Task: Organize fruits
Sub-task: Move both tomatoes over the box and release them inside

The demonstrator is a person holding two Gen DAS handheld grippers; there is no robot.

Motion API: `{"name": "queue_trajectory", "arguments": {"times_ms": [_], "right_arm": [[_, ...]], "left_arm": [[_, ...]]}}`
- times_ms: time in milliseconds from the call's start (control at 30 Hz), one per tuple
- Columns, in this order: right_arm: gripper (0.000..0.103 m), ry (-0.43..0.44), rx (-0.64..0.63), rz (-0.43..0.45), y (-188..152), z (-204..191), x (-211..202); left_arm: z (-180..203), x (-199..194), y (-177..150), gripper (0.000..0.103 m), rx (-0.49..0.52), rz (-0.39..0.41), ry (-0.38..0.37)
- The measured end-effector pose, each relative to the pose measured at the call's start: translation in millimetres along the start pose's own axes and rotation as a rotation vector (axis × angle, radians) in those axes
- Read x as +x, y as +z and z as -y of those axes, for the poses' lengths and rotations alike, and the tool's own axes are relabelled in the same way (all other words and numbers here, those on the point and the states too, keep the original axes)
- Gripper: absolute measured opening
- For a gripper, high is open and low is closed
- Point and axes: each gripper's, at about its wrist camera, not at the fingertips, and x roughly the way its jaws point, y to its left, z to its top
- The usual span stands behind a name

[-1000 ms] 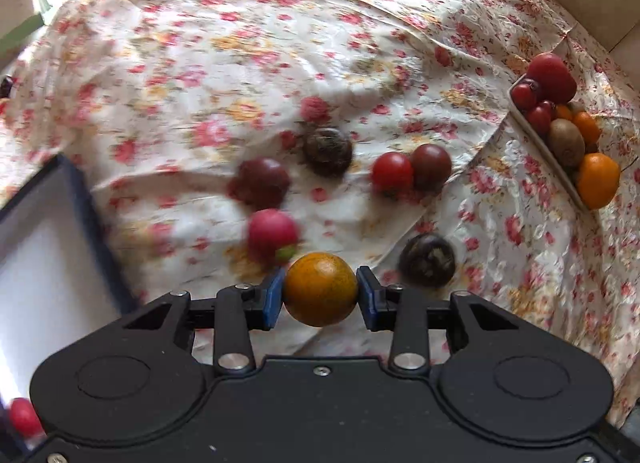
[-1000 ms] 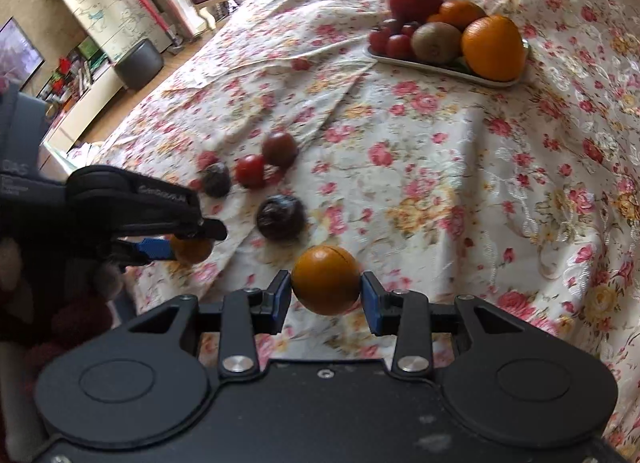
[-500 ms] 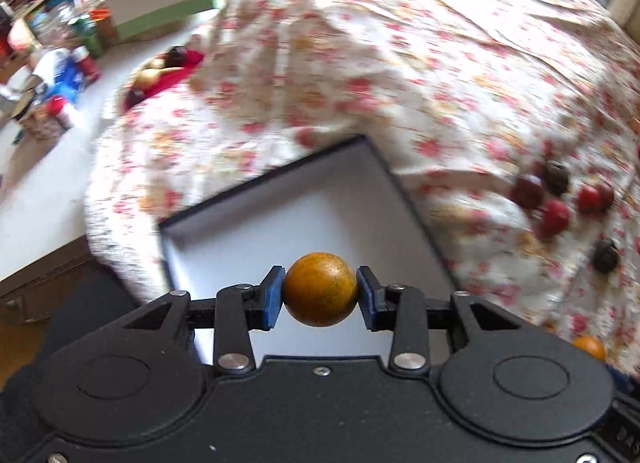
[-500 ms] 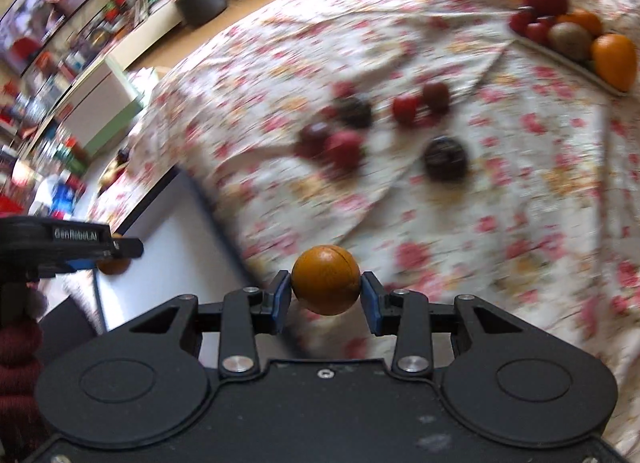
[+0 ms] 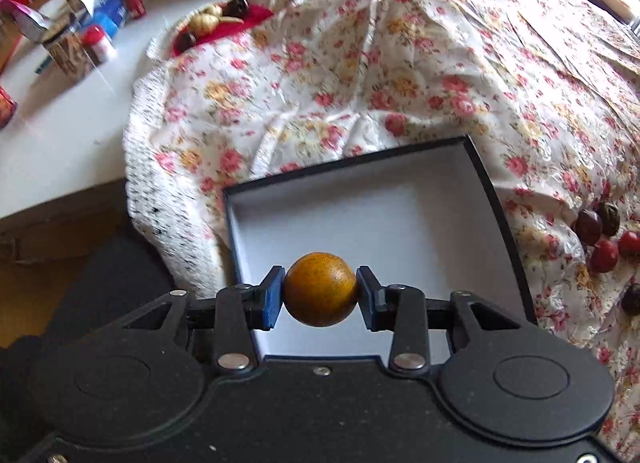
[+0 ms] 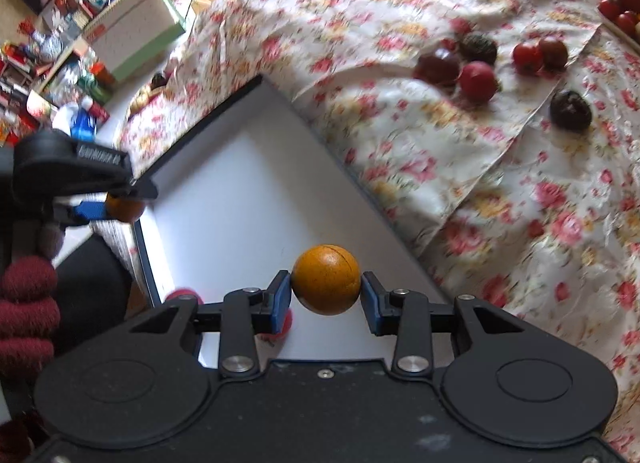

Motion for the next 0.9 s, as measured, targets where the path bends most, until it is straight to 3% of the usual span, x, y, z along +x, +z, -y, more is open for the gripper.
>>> {"name": "queue_trajectory", "arguments": {"times_ms": [233,433,900], "right_arm": [[0.04,-0.022,-0.02,-0.034,-18.3,3.7,13.4],[0.04,-0.041,-0.017,-0.007,-20.7,10.8,10.6],[0.04,-0.061,-0.021,0.022,-20.5,9.0,11.4]], "left_arm": [[20.5,18.9,-3.5,0.047,0.031,-0.098,-0.06],[23.0,17.8,-3.2,0.047,0.038,-0.089,-0.037],[24.6,17.3,-4.8,0.046,0.058,-0.102,-0.062]]}}
